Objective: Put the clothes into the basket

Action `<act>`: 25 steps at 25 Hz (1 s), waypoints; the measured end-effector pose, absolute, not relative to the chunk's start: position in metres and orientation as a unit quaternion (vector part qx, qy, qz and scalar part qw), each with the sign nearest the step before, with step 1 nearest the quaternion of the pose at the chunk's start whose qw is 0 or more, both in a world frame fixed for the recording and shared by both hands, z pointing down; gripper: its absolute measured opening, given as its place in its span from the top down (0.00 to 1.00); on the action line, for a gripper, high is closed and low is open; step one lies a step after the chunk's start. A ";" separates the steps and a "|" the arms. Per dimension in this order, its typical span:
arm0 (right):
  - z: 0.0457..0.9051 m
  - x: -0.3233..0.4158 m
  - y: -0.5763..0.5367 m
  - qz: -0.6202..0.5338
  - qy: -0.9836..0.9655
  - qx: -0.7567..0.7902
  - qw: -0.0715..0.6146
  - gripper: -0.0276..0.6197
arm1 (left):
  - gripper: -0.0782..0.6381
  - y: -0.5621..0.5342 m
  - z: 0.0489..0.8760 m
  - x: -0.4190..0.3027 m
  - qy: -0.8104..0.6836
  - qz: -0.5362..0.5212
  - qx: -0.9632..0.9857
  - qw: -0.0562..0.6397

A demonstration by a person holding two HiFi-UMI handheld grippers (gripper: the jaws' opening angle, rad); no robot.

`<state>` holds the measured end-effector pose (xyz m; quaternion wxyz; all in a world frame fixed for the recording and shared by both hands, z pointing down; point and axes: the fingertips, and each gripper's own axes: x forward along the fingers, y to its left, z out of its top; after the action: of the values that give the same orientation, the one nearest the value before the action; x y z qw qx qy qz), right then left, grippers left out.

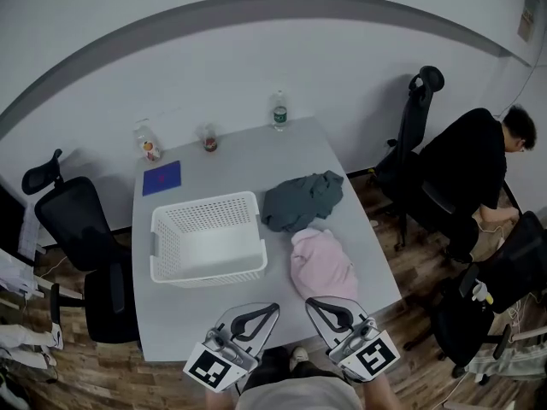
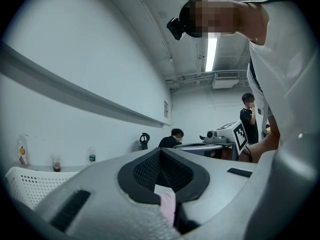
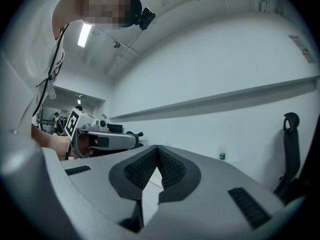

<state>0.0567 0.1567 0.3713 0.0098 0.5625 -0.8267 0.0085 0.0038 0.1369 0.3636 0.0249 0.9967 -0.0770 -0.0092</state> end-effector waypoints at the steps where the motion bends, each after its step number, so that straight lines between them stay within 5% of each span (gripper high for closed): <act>1: 0.372 0.057 0.150 0.008 -0.824 0.566 0.010 0.95 | 0.88 0.130 0.365 0.004 -0.072 -0.009 0.997 0.026; 25: 0.385 0.082 0.086 0.037 -0.777 0.627 0.038 0.95 | 0.88 0.056 0.384 0.035 0.009 0.012 0.999 0.039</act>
<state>0.0825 0.0856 0.3848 0.0377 0.6269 -0.7773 0.0370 0.0352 0.0560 0.3835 0.0388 0.9991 0.0092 0.0117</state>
